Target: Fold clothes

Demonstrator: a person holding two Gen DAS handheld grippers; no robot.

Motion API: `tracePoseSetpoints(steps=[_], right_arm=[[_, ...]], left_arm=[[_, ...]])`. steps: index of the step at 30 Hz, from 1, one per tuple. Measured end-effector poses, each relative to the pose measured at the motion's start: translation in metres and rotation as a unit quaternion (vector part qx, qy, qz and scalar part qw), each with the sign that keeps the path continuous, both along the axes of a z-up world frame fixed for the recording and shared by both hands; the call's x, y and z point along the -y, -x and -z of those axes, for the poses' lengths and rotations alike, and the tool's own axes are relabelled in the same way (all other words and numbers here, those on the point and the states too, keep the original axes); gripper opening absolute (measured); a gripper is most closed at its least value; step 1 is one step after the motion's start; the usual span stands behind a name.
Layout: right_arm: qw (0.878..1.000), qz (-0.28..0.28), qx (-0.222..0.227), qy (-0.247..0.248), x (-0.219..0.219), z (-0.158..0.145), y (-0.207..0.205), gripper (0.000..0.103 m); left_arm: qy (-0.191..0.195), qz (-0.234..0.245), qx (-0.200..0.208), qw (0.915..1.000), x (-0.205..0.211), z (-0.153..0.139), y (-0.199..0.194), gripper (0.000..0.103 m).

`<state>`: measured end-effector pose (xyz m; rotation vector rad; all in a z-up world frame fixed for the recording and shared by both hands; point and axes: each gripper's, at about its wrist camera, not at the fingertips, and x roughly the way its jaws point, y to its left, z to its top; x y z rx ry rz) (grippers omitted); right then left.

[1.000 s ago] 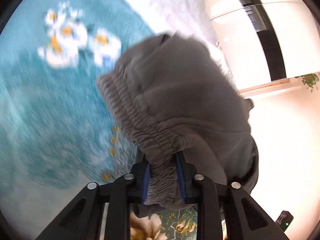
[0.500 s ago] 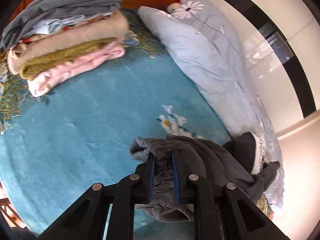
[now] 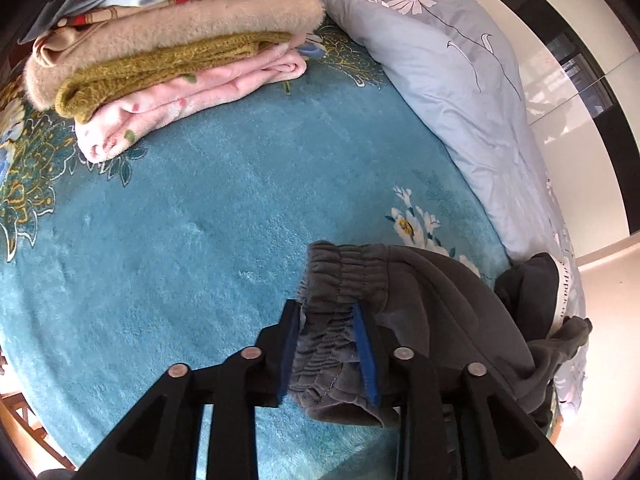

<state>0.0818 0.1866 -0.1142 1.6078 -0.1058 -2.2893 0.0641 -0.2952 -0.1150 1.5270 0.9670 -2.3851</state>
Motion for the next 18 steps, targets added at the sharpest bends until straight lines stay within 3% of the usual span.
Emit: tracePoseSetpoints(steps=[1, 6, 13, 15, 16, 17, 18], right_arm=[[1.000, 0.021, 0.005, 0.014, -0.007, 0.003, 0.001, 0.057], [0.987, 0.102, 0.024, 0.124, -0.026, 0.016, 0.013, 0.057], [0.969, 0.184, 0.060, 0.150, -0.021, 0.034, 0.028, 0.057], [0.962, 0.214, 0.073, 0.156, -0.028, 0.035, 0.028, 0.050], [0.958, 0.227, 0.079, 0.156, -0.031, 0.035, 0.028, 0.039], [0.955, 0.237, 0.084, 0.155, -0.033, 0.035, 0.027, 0.029], [0.954, 0.242, 0.088, 0.154, -0.035, 0.034, 0.026, 0.024]], left_arm=[[-0.003, 0.001, 0.004, 1.0000, 0.002, 0.002, -0.004, 0.058], [-0.030, 0.018, 0.037, 0.9987, 0.011, 0.027, -0.024, 0.065], [-0.125, 0.025, 0.081, 0.9885, 0.012, 0.069, -0.022, 0.065], [-0.134, 0.031, 0.085, 0.9868, 0.011, 0.072, -0.017, 0.063], [-0.147, 0.029, 0.088, 0.9849, 0.010, 0.075, -0.015, 0.061], [-0.159, 0.026, 0.091, 0.9827, 0.010, 0.077, -0.012, 0.056], [-0.169, 0.023, 0.095, 0.9807, 0.010, 0.079, -0.010, 0.043]])
